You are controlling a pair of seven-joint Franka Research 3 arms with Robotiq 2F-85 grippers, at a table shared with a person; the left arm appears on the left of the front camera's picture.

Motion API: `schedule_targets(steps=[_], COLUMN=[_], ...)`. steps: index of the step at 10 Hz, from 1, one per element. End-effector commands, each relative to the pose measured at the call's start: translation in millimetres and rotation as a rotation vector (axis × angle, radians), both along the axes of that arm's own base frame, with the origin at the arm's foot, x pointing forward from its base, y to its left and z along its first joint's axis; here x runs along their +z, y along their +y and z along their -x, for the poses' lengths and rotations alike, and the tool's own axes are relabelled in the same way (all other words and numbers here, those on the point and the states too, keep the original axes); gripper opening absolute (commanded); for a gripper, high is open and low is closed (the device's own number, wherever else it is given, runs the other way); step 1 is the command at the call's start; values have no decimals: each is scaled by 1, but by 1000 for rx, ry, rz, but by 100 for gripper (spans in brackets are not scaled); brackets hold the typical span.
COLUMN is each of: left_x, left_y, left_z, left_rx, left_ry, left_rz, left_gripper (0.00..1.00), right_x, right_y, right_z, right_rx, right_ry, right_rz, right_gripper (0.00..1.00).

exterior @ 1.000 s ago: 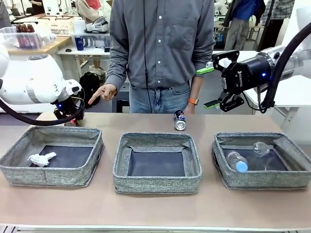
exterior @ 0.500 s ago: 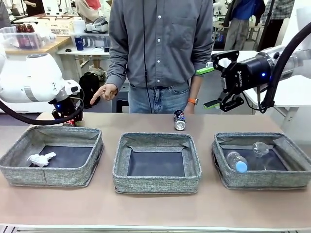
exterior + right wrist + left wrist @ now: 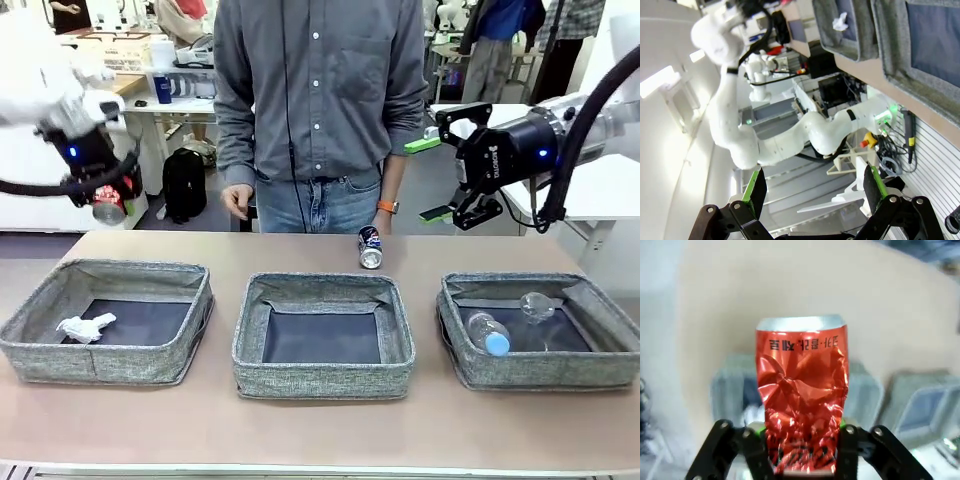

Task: Sort the waste into the appropriate baskets.
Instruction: Pick up the waste item pointed out by the person.

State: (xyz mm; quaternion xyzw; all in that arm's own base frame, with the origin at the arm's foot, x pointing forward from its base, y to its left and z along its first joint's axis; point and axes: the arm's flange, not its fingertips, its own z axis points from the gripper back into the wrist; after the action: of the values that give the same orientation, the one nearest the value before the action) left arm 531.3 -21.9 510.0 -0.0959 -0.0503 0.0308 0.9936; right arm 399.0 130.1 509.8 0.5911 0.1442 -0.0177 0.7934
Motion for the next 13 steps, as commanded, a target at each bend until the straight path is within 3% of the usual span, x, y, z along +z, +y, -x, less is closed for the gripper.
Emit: schedule_targets(steps=[1, 2, 4, 5, 9, 10, 12, 13], left_x=[37, 56, 65, 73, 73, 59, 94, 117], left_y=[-9, -16, -27, -24, -24, -23, -91, -141], left_z=[68, 112, 189, 116, 116, 120, 127, 139], left_rx=[-83, -117, -155, -115, -115, -127, -101, -83], left_ry=[42, -17, -268, -3, -3, -16, -63, -33], left_rz=[-15, -50, -94, -30, -30, -49, 28, 30], left_gripper=[17, 17, 17, 17, 17, 26, 26, 26], right_x=[1, 1, 1, 1, 1, -1, 12, 13], right_y=[0, 0, 0, 0, 0, 0, -38, -71], right_z=[-1, -1, -1, -1, -1, 0, 5, 16], right_rx=[5, 5, 5, 5, 5, 1, -121, -187], right_ry=[-13, -13, -13, -13, -13, 0, -15, -14], right_rz=[-25, -25, -25, -25, -25, 0, 101, 178], right_gripper=[100, 100, 100, 100, 100, 100, 100, 100])
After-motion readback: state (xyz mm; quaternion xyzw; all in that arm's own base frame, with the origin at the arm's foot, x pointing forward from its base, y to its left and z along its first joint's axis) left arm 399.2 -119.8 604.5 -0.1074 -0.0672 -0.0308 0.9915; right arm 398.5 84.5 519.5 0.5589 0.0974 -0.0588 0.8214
